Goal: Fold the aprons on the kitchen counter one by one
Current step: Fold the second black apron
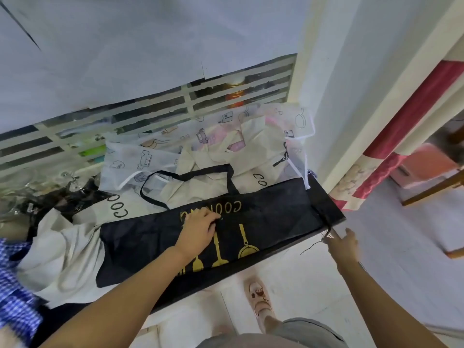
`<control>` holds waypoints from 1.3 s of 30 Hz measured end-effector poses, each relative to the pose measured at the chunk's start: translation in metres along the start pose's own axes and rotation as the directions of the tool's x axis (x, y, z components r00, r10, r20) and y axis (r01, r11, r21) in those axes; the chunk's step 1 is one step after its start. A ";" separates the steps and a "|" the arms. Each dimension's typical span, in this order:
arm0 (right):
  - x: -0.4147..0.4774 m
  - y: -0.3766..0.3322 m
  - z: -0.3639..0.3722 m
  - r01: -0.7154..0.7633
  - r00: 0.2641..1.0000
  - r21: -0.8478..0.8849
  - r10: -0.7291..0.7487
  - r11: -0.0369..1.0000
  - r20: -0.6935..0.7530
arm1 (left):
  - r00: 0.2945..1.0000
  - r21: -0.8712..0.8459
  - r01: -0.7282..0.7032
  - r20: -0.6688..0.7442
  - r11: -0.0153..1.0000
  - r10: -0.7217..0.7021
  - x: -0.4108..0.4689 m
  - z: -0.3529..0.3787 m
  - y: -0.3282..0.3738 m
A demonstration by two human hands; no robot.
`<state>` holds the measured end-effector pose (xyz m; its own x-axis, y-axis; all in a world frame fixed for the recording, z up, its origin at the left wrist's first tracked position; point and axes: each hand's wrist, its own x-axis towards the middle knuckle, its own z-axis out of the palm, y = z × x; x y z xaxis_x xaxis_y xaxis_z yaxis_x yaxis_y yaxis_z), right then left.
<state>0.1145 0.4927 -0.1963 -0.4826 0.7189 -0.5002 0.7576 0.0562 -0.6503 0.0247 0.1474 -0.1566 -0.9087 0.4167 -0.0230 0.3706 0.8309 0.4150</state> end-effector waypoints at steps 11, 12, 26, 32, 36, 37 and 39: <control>0.001 -0.023 -0.017 0.029 0.921 -0.156 0.034 0.987 0.388 | 0.957 0.133 0.152 0.229 0.979 -0.180 -0.010 0.017 -0.004; -0.002 -0.030 -0.022 0.024 0.906 -0.097 0.020 0.995 0.424 | 0.957 0.104 0.183 0.207 0.978 -0.201 -0.009 0.018 -0.002; -0.054 -0.119 -0.007 -0.606 0.504 0.544 -0.248 0.581 0.827 | 0.862 -0.372 0.485 0.358 0.792 -0.360 0.020 0.009 0.041; -0.075 -0.126 0.028 -0.755 0.462 0.473 -0.144 0.453 0.875 | 0.820 -0.708 0.546 0.562 0.448 -0.111 0.037 -0.003 0.086; -0.069 -0.125 0.025 -0.705 0.472 0.480 -0.160 0.521 0.867 | 0.803 -0.647 0.465 0.596 0.604 0.020 0.042 0.003 0.099; -0.066 -0.124 0.021 -0.663 0.486 0.478 -0.155 0.576 0.860 | 0.820 -0.618 0.408 0.572 0.672 0.028 0.042 0.003 0.098; -0.054 -0.120 0.014 -0.526 0.555 0.468 -0.131 0.710 0.821 | 0.871 -0.580 0.321 0.492 0.748 0.008 0.045 0.001 0.090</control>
<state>0.0439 0.4374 -0.0994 -0.7278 -0.1772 -0.6625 0.5861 -0.6623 -0.4667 0.0175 0.2416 -0.1211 -0.6938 0.5505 -0.4643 -0.1263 0.5417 0.8310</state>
